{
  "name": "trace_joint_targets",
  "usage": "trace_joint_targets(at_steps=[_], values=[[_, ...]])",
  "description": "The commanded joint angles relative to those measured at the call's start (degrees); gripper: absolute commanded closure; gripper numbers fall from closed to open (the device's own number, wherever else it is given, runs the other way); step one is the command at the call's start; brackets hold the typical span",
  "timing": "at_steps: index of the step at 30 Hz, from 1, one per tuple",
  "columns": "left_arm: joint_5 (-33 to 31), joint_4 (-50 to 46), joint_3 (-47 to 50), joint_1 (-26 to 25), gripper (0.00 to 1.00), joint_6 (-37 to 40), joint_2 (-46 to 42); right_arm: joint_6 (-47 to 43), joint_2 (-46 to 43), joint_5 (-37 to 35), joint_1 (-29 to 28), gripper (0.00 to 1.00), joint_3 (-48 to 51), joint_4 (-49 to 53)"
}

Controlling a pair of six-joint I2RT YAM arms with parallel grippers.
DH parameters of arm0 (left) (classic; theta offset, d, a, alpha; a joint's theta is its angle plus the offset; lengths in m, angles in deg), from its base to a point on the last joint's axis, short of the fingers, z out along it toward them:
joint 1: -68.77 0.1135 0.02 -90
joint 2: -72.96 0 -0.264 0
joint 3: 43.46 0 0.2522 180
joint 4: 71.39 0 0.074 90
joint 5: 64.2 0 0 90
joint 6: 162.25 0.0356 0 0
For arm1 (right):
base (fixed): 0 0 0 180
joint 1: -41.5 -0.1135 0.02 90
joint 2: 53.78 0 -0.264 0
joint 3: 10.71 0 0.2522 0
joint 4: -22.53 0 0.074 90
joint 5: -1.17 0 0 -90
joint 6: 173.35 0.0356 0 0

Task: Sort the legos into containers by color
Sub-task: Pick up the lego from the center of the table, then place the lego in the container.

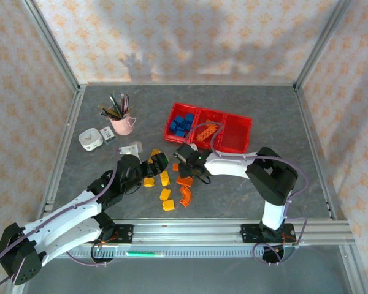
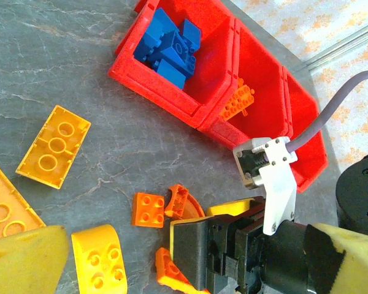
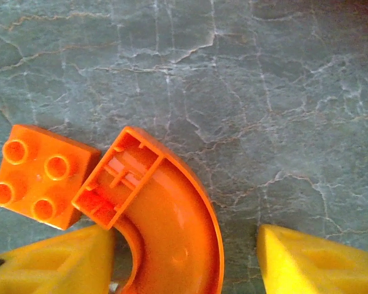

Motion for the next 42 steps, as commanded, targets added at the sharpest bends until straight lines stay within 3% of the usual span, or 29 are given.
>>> trace_joint_targets(at_steps=[1,17,26,33,42], values=[[-1.5,-0.7,0.2,0.4,0.01,0.6,-0.6,0.6,2.2,-3.1,1.2,0.41,-1.7,-0.4],[-1.2,-0.8,-0.6,0.4,0.01,1.0,-0.6,0.8,2.2,-3.4,1.6,0.65,-2.8,0.7],[0.5,-0.4,-2.7,0.4,0.01,1.6,1.0,1.3,-4.4,-2.8,3.6,0.68,-3.8,2.7],[2.6,2.9,-5.3,0.4,0.01,3.3,6.2,-0.1,-5.5,-6.3,10.2,0.68,-10.6,7.0],[3.8,7.0,-10.3,0.4,0.01,5.9,14.8,-1.1,4.5,-10.3,18.3,0.68,-22.4,8.6]])
